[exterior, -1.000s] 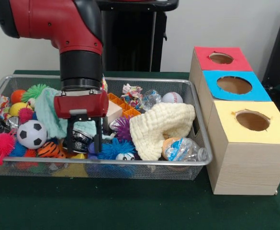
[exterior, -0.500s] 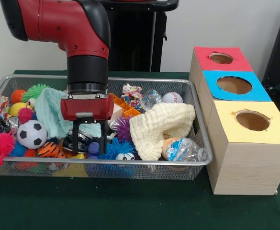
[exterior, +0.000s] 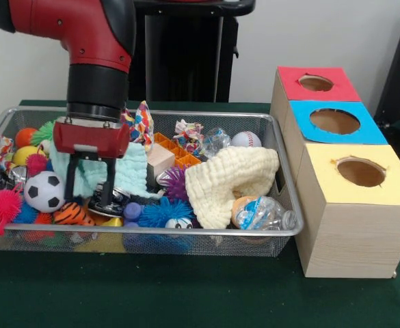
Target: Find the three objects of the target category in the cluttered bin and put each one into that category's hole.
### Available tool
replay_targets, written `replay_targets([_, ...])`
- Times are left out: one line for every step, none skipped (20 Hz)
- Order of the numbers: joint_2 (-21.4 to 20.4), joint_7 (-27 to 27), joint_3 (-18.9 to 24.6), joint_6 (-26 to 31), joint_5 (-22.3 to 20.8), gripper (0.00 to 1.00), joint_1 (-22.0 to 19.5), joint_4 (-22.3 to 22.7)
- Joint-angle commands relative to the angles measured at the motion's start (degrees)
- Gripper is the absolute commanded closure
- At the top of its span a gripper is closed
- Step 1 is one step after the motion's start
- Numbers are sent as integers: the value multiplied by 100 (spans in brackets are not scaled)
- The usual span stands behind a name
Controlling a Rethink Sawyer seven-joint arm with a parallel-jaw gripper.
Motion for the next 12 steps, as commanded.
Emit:
replay_targets([-238,120,-101,878,14,0,-60,-36])
replay_targets([-195,166,-143,829,17,0,-15,-56])
replay_targets([-155,180,-139,807,3,0,-29,-86])
replay_targets([-93,215,-149,772,14,0,-8,-106])
replay_targets([-22,216,-101,774,6,0,-58,-145])
replay_targets([49,208,-72,761,-5,0,-76,-188])
replay_targets([119,201,-43,747,-17,0,-95,-230])
replay_targets([197,201,-21,706,-32,0,-96,-268])
replay_targets([288,161,108,754,-63,0,-195,-314])
replay_targets([371,174,127,700,-74,0,-209,-350])
replay_targets([454,188,147,646,-85,0,-223,-386])
replay_targets([497,214,148,580,-90,0,-218,-392])
